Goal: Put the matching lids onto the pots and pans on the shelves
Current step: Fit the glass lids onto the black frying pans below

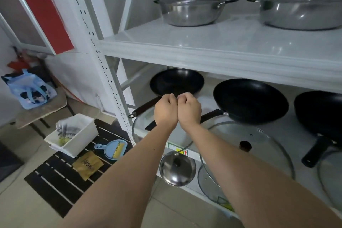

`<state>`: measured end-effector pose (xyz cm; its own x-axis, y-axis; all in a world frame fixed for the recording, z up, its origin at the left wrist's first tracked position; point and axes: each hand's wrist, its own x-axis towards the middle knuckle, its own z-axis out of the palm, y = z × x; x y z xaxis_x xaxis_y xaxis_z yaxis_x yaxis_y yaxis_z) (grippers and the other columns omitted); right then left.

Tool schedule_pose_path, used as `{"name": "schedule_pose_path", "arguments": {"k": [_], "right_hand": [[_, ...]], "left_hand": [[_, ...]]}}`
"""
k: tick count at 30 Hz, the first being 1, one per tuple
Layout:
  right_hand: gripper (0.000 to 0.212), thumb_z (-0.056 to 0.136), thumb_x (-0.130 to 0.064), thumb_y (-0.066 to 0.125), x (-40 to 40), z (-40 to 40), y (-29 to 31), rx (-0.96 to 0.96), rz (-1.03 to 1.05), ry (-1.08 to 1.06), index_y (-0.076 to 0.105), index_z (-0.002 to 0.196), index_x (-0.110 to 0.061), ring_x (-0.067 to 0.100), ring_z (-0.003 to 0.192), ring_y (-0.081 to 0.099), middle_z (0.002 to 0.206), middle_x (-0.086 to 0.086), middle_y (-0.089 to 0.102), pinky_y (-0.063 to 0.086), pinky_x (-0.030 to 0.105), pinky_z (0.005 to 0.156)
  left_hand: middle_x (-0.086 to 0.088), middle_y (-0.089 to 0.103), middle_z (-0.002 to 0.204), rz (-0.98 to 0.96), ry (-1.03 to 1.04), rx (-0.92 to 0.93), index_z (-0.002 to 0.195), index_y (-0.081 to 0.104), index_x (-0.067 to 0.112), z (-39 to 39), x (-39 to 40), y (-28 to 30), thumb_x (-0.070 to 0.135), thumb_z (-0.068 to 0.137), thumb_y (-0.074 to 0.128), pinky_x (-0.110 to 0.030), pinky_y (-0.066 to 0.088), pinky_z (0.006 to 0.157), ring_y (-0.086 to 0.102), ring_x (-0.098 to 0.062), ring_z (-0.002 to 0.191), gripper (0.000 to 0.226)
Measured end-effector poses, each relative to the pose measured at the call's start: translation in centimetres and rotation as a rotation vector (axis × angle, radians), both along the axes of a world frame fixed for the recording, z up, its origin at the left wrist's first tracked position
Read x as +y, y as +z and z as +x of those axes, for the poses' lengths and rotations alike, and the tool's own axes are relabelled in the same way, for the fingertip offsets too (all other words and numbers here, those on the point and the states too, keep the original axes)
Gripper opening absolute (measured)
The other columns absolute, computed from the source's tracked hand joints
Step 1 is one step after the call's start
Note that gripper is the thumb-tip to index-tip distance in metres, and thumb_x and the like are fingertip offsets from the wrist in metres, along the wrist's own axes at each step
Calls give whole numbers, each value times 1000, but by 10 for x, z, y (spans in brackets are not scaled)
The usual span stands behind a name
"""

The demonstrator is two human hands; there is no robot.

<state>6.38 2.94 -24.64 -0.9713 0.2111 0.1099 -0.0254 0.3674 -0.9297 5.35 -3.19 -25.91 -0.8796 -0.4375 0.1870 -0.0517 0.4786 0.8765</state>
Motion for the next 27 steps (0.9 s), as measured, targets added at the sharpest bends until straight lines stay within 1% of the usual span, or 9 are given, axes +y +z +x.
{"name": "schedule_pose_path", "arguments": {"k": [2,6,8,10,12,16,19,23,27], "right_hand": [[30,97,-20,38,-11,-19,-14,-28,21,-28,66,103,-9,27,95,61,103,12,69,48,35,79],[28,97,-17,40,-24,-51,-49,-139,92,-7,64,107,-5,30,102,62,107,14,69,47,34,79],[29,95,-12,41,-33,-64,-69,-263,159,108,61,114,-3,33,112,60,117,16,65,48,38,91],[37,95,-15,42,-43,-74,-90,-370,279,263,54,130,-11,32,119,55,130,13,57,46,39,100],[47,96,-23,42,-54,-87,-111,-422,470,390,39,143,-20,32,127,47,140,12,47,42,41,105],[60,95,-26,44,-71,-111,-142,-458,812,463,19,150,-30,34,134,31,149,8,30,34,43,105],[67,94,-23,50,-77,-125,-156,-469,852,493,15,150,-35,34,131,35,148,10,30,39,42,103],[47,93,-11,46,-82,-133,-158,-409,814,510,38,135,-31,33,111,56,134,14,39,47,37,89],[38,90,-4,43,-81,-120,-155,-336,824,534,46,123,-22,32,99,58,122,18,48,48,36,83]], "left_hand": [[-4,53,63,-27,-38,-35,60,44,12,-17,-10,-11,23,98,39,-30,30,56,50,-28,70,40],[-18,68,100,-192,-75,-179,95,63,3,-50,-30,-37,21,97,38,-34,40,70,60,-36,95,30],[-15,65,115,-398,-70,-261,110,62,10,-69,-48,-51,17,93,39,-38,44,88,56,-36,112,30],[-12,54,133,-613,-71,-381,129,52,14,-89,-70,-67,17,91,39,-42,33,108,43,-32,129,40],[-11,44,143,-736,-57,-499,138,41,12,-105,-93,-82,19,91,39,-44,24,116,33,-30,138,48],[-11,42,144,-848,-76,-620,143,32,10,-126,-119,-110,23,92,42,-45,30,110,36,-31,135,53],[-11,43,142,-920,-74,-603,144,29,10,-131,-125,-123,24,93,42,-43,35,104,41,-31,131,54],[-12,44,140,-933,-91,-595,145,26,9,-134,-124,-124,29,93,44,-42,37,102,43,-34,128,58],[-13,43,140,-858,-159,-623,144,28,10,-132,-128,-122,24,93,43,-44,37,103,41,-34,130,55]]}}
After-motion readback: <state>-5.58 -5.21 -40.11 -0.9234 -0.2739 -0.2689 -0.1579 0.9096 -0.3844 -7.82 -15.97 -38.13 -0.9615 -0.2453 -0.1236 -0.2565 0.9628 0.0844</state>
